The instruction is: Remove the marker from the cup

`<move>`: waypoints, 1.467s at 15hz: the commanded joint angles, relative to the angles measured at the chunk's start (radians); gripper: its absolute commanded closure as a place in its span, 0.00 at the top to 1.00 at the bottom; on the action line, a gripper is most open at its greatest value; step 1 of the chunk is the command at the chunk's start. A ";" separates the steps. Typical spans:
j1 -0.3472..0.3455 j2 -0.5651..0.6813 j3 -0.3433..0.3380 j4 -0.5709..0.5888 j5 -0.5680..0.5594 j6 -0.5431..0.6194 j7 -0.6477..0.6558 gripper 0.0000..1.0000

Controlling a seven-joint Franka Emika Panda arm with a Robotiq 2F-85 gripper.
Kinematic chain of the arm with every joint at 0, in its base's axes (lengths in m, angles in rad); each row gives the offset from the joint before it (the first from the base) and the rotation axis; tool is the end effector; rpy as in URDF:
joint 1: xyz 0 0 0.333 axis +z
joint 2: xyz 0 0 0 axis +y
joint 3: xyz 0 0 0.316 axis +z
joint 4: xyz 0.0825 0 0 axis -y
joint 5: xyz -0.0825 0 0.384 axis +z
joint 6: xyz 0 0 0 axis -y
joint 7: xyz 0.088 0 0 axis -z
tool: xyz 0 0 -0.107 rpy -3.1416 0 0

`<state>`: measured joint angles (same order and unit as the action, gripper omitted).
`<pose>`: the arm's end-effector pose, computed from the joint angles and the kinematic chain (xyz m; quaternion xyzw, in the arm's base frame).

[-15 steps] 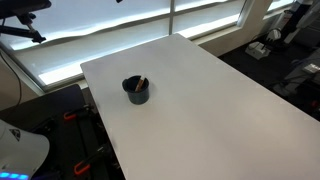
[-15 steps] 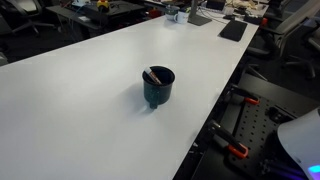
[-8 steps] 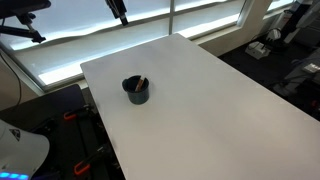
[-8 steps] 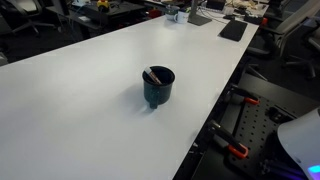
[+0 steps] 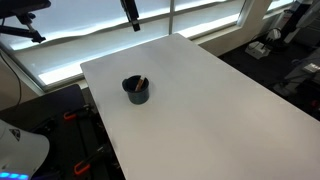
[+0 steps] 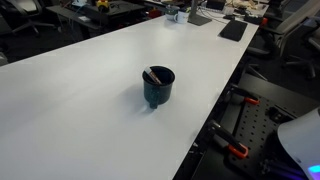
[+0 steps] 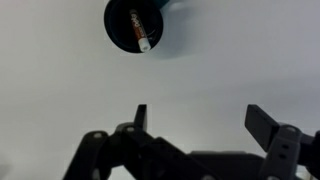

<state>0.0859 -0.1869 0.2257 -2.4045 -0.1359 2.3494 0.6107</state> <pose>0.4574 0.1461 0.3966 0.9899 -0.1047 0.0879 0.0368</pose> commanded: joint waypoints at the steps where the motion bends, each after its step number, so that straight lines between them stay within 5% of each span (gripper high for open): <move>1: -0.014 0.016 -0.053 0.059 0.021 -0.088 -0.116 1.00; 5: 0.004 0.031 -0.110 0.095 0.129 -0.193 -0.412 1.00; 6: -0.011 0.007 -0.095 0.049 0.088 -0.127 -0.320 1.00; 10: -0.011 0.010 -0.100 0.052 0.095 -0.134 -0.336 1.00; 22: 0.016 0.150 -0.068 -0.092 -0.111 0.112 -0.359 1.00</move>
<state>0.1013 -0.0601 0.1723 -2.4770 -0.2162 2.4155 0.2740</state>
